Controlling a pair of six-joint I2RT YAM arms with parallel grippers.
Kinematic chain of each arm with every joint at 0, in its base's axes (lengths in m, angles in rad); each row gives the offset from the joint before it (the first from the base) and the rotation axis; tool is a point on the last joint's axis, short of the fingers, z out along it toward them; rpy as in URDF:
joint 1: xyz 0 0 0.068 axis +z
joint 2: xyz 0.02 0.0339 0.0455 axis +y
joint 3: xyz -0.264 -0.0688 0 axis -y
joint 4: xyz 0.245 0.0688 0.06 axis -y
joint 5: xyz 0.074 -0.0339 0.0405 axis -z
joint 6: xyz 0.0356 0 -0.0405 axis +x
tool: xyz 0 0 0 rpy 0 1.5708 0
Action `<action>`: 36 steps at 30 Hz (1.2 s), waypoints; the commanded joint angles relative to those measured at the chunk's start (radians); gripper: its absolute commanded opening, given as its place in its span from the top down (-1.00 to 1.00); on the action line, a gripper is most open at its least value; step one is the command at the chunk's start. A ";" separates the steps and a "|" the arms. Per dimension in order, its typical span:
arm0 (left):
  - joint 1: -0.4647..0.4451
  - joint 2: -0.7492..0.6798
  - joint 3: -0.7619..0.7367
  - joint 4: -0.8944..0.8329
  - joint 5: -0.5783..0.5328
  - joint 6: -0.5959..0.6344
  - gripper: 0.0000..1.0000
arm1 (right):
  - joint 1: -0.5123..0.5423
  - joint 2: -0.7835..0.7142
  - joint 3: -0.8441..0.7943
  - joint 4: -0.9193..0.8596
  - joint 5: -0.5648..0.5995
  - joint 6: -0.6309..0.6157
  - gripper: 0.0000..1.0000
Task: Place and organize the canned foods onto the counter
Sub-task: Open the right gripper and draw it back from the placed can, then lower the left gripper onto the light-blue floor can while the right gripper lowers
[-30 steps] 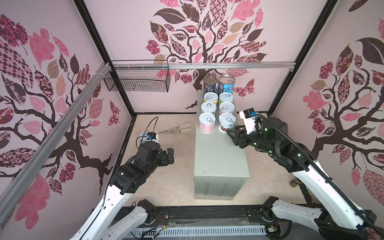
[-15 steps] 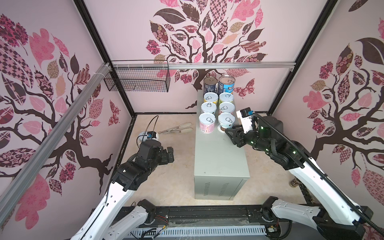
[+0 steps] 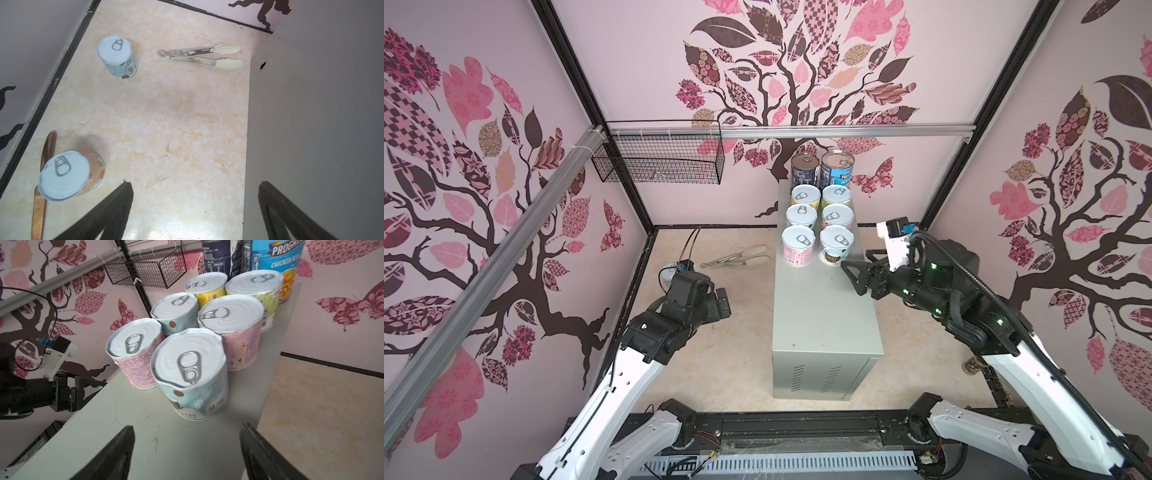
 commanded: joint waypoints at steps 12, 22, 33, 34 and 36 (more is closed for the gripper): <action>0.219 0.195 0.091 0.095 0.013 -0.041 -0.96 | -0.022 -0.261 -0.224 -0.021 0.344 0.202 -0.64; 0.330 0.351 0.153 0.187 0.006 0.001 -0.96 | -0.428 -0.256 -0.489 0.164 0.002 0.316 -0.65; 0.445 0.565 0.215 0.274 -0.028 -0.033 -0.96 | -0.527 -0.203 -0.829 0.504 -0.017 0.521 -0.90; 0.457 0.574 0.208 0.304 -0.025 -0.035 -0.96 | -0.527 -0.195 -0.875 0.551 -0.017 0.534 -0.94; 0.474 0.603 0.210 0.336 -0.026 -0.029 -0.96 | -0.527 -0.173 -0.938 0.629 -0.030 0.541 -0.99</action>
